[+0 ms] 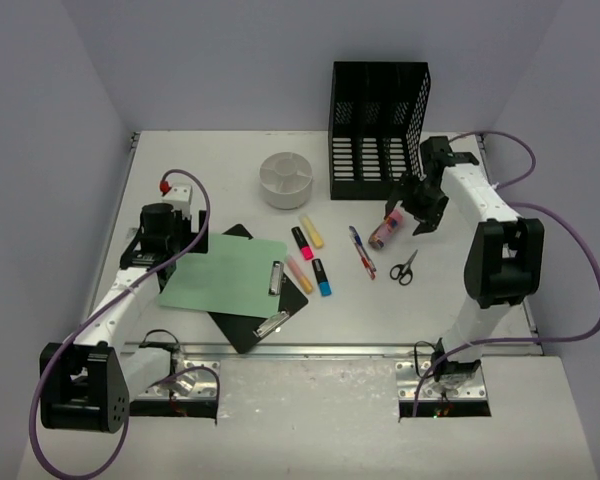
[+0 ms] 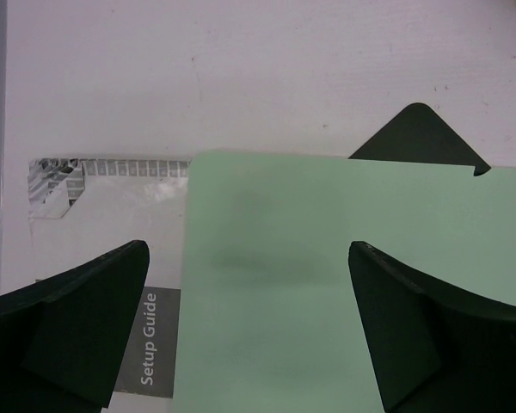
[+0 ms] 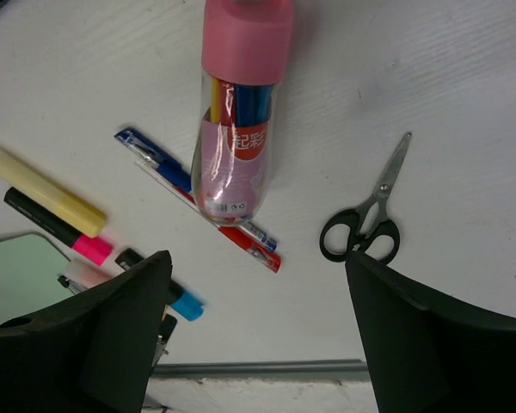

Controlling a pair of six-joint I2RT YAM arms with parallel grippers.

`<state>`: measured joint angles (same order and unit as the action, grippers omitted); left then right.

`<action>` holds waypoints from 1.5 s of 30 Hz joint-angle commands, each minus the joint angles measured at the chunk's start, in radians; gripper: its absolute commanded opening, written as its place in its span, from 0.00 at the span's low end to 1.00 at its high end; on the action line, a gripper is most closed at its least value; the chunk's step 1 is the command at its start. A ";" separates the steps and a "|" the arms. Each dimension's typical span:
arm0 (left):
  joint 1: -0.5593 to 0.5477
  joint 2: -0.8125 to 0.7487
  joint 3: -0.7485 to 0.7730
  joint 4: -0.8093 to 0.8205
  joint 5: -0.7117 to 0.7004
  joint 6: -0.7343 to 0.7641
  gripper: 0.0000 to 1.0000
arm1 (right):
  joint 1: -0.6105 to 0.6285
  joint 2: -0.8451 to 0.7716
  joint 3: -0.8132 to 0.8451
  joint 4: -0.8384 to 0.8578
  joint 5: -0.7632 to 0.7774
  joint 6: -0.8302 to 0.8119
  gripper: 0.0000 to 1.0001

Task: Organize the desk

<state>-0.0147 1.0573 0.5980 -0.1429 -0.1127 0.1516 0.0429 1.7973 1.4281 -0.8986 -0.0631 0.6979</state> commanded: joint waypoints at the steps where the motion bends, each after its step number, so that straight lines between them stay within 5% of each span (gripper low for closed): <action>1: -0.007 0.003 0.013 0.040 -0.018 -0.017 1.00 | 0.005 0.051 0.051 -0.034 -0.003 0.061 0.82; 24: -0.005 0.018 0.005 0.048 -0.079 -0.020 1.00 | -0.009 0.392 0.244 -0.069 0.045 0.061 0.76; 35: -0.007 0.017 0.005 0.048 -0.087 -0.020 1.00 | -0.035 0.295 0.103 -0.056 0.006 0.022 0.45; 42: -0.007 0.017 0.006 0.048 -0.088 -0.018 1.00 | -0.037 0.153 -0.020 0.022 -0.029 -0.043 0.03; 45: -0.007 0.013 0.006 0.049 -0.090 -0.018 1.00 | -0.035 0.024 -0.067 0.084 -0.059 -0.093 0.01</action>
<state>-0.0147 1.0782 0.5980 -0.1383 -0.1951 0.1486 0.0086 1.9713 1.3716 -0.8936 -0.0872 0.6544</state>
